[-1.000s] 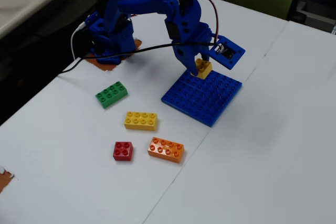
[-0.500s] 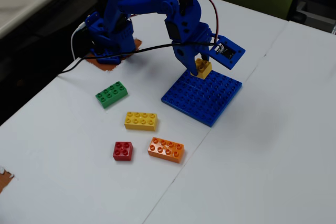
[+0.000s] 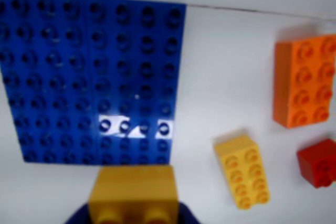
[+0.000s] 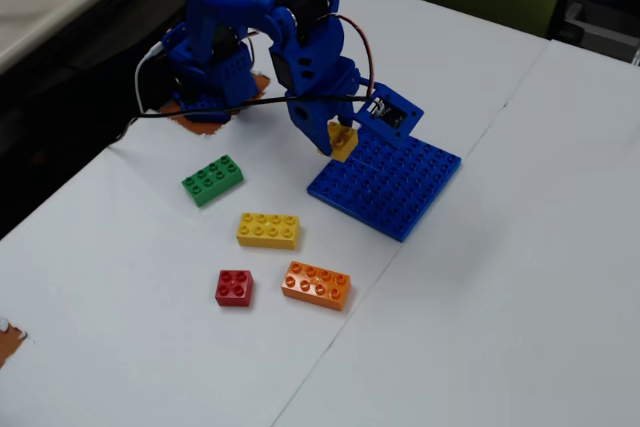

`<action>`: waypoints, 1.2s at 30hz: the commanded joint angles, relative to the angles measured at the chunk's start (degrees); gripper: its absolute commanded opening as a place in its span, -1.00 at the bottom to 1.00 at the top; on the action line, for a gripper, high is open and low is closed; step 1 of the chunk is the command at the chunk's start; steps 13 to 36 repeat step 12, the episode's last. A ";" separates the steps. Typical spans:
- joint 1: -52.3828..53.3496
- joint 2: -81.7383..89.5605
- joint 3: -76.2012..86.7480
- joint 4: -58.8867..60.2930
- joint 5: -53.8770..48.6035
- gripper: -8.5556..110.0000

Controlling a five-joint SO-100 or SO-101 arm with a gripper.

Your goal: Pick up the 2x2 yellow block and go up the 8x8 blue block.

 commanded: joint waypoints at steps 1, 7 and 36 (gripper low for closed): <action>-0.97 3.78 -0.97 0.35 1.58 -0.84; -4.57 1.76 -5.27 0.18 6.33 -0.85; -7.56 -2.11 -9.84 0.09 9.84 -0.85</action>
